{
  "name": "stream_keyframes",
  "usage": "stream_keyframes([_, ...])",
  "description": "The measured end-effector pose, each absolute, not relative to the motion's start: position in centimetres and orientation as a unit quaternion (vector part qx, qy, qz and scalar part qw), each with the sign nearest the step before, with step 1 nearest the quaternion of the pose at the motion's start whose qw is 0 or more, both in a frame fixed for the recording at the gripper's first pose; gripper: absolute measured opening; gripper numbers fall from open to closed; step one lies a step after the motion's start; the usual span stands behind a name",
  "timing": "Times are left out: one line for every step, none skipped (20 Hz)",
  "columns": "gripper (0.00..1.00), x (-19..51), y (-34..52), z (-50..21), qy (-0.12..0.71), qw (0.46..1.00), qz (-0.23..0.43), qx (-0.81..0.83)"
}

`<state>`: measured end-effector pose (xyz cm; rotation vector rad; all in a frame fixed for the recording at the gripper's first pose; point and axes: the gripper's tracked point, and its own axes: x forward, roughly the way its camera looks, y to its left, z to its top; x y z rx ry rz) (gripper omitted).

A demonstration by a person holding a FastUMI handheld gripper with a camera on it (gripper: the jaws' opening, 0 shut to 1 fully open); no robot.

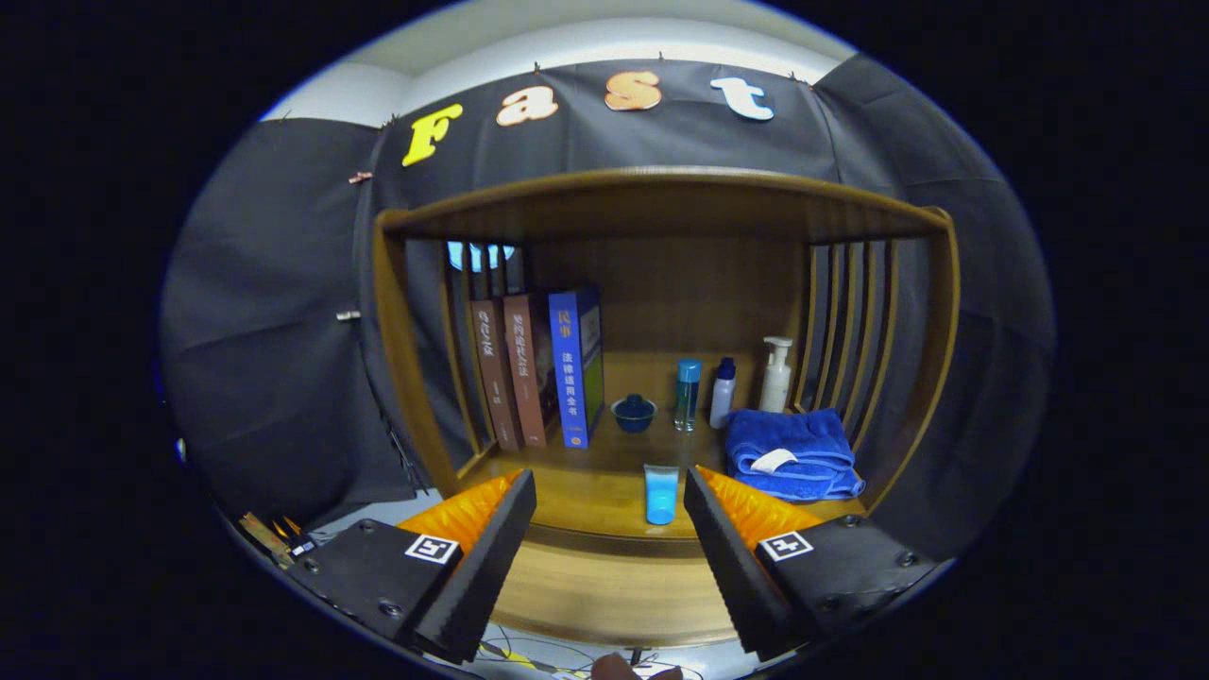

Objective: Pull open the drawer, take out the items inside it, and place them on the countertop above the cabinet.

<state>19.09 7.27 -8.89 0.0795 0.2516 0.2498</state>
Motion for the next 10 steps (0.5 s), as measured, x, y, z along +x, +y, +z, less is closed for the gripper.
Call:
stream_keyframes([1.0, 17.9, 7.1, -8.7, 0.115, 0.985, 0.125, 0.038])
stream_keyframes([1.0, 16.1, 6.9, -9.0, 0.104, 0.987, 0.121, 0.033])
stream_keyframes([1.0, 14.7, 6.6, -9.1, 0.093, 0.988, 0.119, 0.027])
stream_keyframes([0.99, 13.8, 6.4, -9.2, 0.084, 0.989, 0.117, 0.024])
stream_keyframes([1.0, 12.8, 6.1, -9.5, 0.074, 0.99, 0.115, 0.026])
stream_keyframes([1.0, 12.0, 6.3, -9.8, 0.066, 0.99, 0.122, 0.03])
stream_keyframes([0.99, 11.3, 6.4, -10.4, 0.06, 0.989, 0.134, 0.032])
stream_keyframes([1.0, 10.8, 6.6, -11.1, 0.056, 0.987, 0.147, 0.03])
stream_keyframes([0.99, 10.4, 6.4, -12.1, 0.056, 0.986, 0.159, 0.021])
stream_keyframes([1.0, 10.2, 5.9, -13.3, 0.058, 0.985, 0.165, 0.002])
